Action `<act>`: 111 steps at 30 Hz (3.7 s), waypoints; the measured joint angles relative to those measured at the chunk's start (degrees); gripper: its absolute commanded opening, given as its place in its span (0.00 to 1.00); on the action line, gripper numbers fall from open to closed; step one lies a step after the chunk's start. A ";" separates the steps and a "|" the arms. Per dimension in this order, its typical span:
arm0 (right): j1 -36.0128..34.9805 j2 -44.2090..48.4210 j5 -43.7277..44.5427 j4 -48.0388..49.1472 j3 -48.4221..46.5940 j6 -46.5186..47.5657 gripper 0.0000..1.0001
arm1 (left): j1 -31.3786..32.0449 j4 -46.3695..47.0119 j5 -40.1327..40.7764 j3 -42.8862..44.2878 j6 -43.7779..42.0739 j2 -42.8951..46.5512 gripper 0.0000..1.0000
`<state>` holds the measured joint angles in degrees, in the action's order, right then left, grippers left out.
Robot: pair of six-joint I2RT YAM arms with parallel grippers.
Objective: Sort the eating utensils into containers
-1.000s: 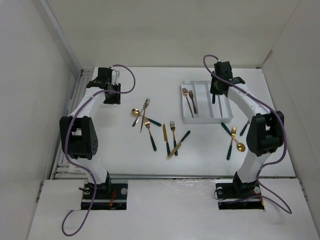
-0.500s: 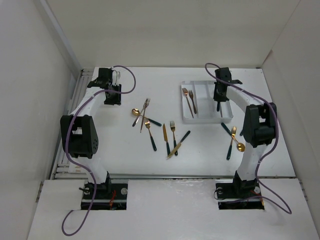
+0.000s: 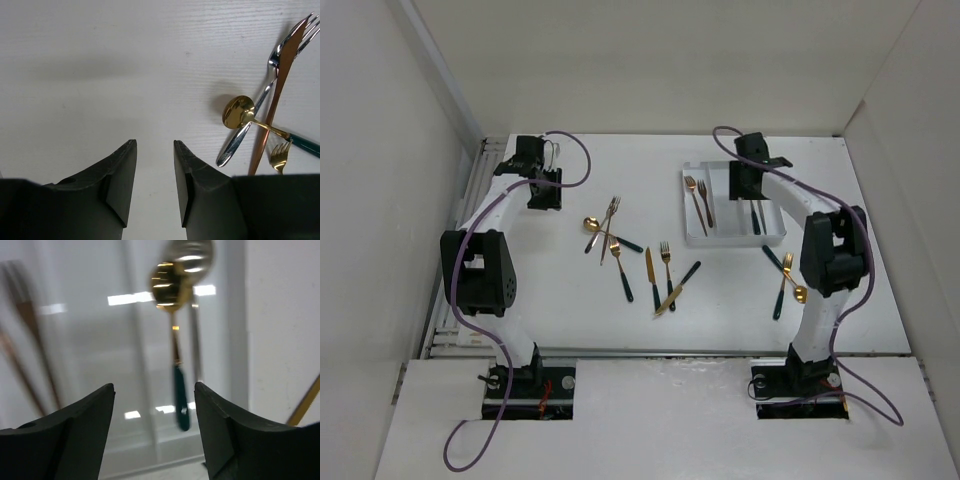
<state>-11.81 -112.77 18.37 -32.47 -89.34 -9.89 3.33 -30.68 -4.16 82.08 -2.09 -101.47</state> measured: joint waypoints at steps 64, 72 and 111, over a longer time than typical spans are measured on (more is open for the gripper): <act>-27.96 5.42 -27.30 -6.91 16.76 66.66 0.62 | -0.02 0.02 1.68 0.55 -0.02 -0.83 0.33; -28.35 5.31 -27.74 -7.89 16.96 67.23 0.39 | -0.02 0.02 1.92 0.55 -0.24 -0.83 0.33; -32.85 10.73 -28.98 -5.14 21.66 45.20 0.70 | -0.02 0.44 2.75 0.52 -0.70 -0.79 0.33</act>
<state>-44.66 -102.04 -10.61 -37.60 -67.68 35.31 3.31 -30.24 -1.41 82.61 -2.79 -102.26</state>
